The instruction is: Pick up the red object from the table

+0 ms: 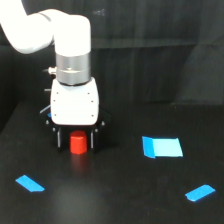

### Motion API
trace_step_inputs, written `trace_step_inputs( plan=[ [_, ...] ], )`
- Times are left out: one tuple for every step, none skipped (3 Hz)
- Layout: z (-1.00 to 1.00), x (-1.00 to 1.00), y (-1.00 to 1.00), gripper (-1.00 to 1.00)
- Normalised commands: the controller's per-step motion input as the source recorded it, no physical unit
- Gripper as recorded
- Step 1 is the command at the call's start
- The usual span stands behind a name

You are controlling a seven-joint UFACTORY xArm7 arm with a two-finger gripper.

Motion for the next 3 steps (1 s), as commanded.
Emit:
trace_step_inputs(
  plan=[
    [0.13,0.1,-0.07,-0.98],
    [0.06,0.07,0.01,-1.0],
    [0.16,0.09,-0.09,-1.0]
  ],
)
